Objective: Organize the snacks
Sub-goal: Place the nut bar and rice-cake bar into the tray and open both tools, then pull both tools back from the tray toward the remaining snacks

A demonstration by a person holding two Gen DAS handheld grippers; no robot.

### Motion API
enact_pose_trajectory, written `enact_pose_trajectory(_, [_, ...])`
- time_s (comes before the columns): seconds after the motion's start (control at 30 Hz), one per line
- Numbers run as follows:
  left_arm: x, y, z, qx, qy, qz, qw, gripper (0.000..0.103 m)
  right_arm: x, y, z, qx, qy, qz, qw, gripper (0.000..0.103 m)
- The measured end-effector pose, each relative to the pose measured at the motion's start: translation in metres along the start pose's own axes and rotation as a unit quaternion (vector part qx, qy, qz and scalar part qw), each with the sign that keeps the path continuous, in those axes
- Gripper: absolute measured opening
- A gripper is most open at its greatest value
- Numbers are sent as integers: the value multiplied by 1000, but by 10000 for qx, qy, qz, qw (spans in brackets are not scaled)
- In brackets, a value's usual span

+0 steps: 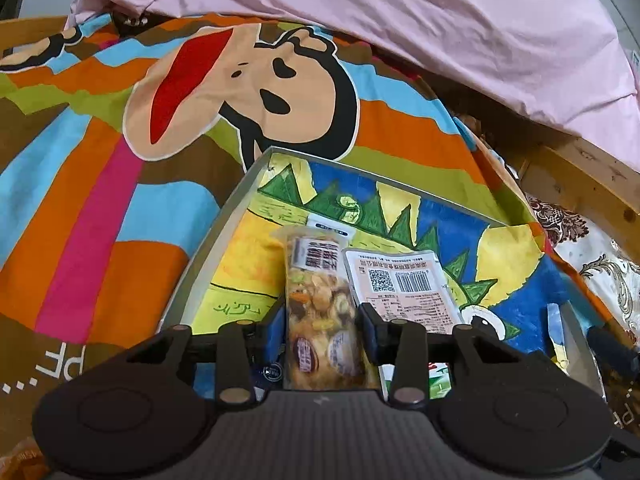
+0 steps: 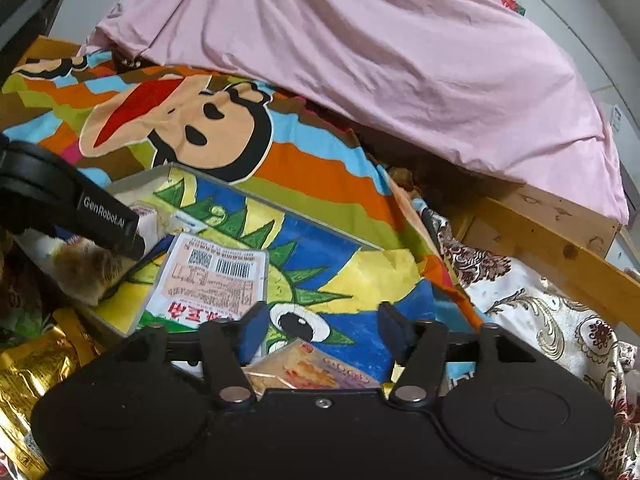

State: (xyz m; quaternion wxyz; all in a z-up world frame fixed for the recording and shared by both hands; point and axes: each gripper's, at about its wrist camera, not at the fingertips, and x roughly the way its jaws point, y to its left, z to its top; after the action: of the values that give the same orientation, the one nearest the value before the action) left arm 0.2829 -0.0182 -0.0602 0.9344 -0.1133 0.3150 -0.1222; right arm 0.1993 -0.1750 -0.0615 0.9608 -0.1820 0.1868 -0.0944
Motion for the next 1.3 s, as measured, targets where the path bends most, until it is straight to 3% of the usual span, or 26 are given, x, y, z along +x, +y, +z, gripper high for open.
enact_pose_trajectory(0.17, [-7,2,3,-80,-12,-62,9999,63,-9,-8,7,169,-71,-54,9998,74])
enact_pose_trajectory(0.27, [-17,1,6,-110,-76,-100,9999,69,-19,-18,14,366,-180,-84,9991,82])
enact_pose_trajectory(0.37, [-35,-2,9,-75,-266,-86,9996,82,-35,-28,21,550,-346,-182,9977,90])
enact_pose_trajectory(0.57, [-80,-9,16,3,-713,11,9975,98,-74,-55,34,963,-672,-304,9926,98])
enact_pose_trajectory(0.93, [-169,-22,-4,271,-1306,171,9909,102,-157,-84,29,1387,-1067,-302,9841,102])
enact_pose_trajectory(1.3, [-241,-22,-52,617,-1447,407,9867,102,-246,-85,6,1449,-1399,-81,9795,102])
